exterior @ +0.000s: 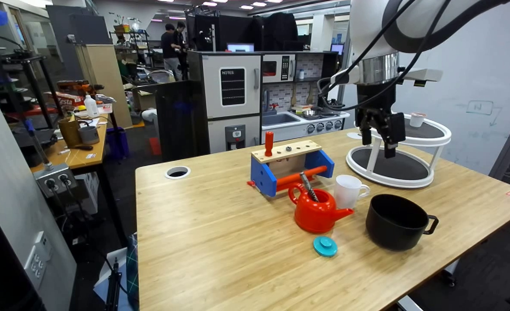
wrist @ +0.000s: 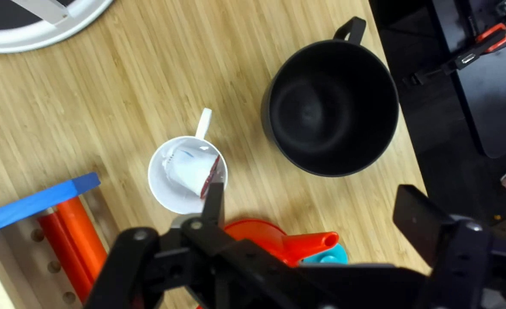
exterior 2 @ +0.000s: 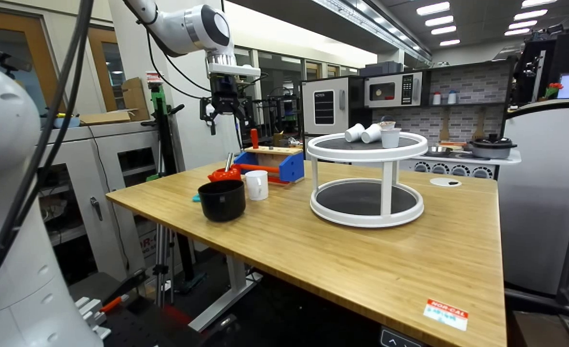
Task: Put one of the cups atop the stand in the mug and another in the bowl, then place the marker in the kettle on the table
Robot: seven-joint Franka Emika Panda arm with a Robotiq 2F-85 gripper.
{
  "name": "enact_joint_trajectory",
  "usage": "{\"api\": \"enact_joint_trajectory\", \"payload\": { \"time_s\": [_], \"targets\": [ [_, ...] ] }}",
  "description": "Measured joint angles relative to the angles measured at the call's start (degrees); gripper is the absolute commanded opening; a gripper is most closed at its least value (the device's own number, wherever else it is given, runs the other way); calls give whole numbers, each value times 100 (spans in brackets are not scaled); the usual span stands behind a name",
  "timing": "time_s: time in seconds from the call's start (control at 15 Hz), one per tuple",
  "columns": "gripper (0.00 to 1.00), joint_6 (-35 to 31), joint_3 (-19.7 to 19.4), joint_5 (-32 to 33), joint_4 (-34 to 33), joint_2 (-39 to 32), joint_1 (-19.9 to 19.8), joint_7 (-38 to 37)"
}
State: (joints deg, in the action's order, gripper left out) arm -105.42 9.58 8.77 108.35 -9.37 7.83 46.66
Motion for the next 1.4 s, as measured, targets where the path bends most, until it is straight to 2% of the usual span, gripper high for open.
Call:
{"api": "enact_joint_trajectory", "payload": {
  "time_s": [0.27, 0.47, 0.67, 1.2, 1.4],
  "targets": [
    [100, 38, -273, 15, -163, -89, -184, -136],
    [100, 78, -408, -270, -386, -250, -361, -384],
    [100, 40, -416, -660, -639, -390, -431, -472],
    [100, 41, -407, -672, -643, -413, -429, -472],
    [100, 40, -480, -562, -729, -527, -437, -1091]
  ]
}}
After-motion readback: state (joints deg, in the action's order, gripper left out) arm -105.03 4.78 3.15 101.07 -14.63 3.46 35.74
